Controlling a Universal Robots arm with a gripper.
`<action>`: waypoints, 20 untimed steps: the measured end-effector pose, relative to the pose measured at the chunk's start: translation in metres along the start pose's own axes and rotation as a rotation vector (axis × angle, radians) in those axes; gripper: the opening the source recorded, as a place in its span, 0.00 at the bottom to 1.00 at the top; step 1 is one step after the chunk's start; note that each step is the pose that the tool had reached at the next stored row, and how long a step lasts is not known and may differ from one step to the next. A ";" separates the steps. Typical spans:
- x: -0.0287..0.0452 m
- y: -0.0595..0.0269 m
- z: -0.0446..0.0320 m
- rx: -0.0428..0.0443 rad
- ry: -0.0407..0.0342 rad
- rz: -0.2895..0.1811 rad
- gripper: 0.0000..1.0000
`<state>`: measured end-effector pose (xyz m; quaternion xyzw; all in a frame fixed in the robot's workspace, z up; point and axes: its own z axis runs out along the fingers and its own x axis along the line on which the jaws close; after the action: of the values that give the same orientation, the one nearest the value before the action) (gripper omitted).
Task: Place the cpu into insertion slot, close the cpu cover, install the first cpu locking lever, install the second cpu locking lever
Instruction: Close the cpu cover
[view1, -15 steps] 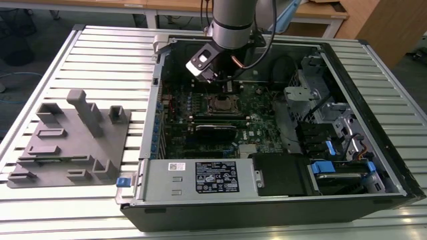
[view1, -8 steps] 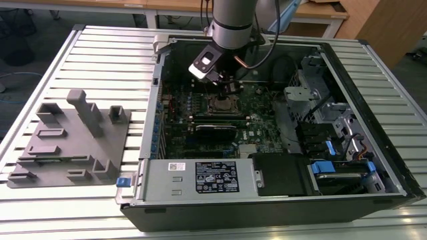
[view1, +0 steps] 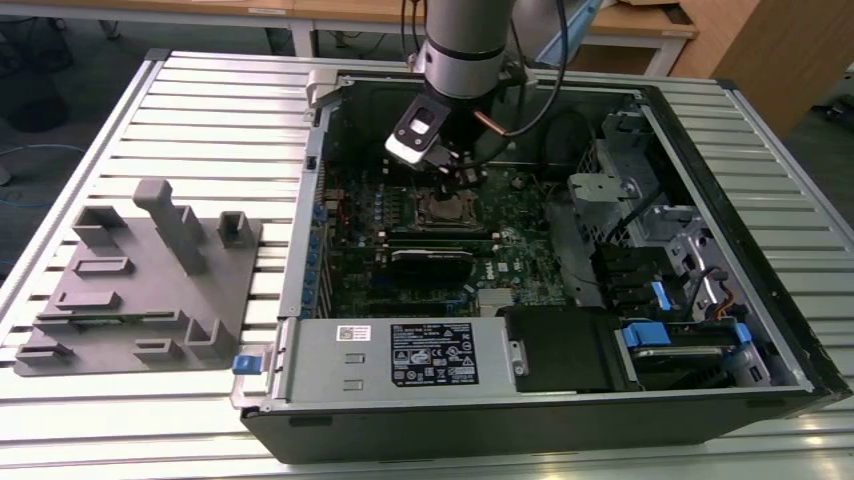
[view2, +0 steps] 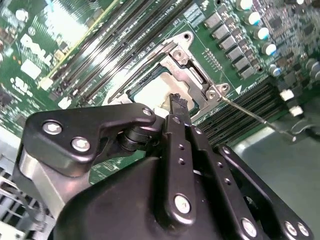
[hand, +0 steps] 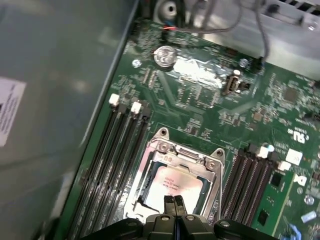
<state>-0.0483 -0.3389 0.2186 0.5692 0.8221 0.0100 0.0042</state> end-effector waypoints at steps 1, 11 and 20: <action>0.0000 0.0000 0.0000 0.0000 0.0004 -0.019 0.11; 0.0000 0.0000 0.0001 0.0009 0.0040 -0.191 0.11; 0.0000 0.0000 0.0001 0.0009 0.0041 -0.195 0.11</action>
<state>-0.0483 -0.3389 0.2186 0.4866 0.8736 0.0104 0.0032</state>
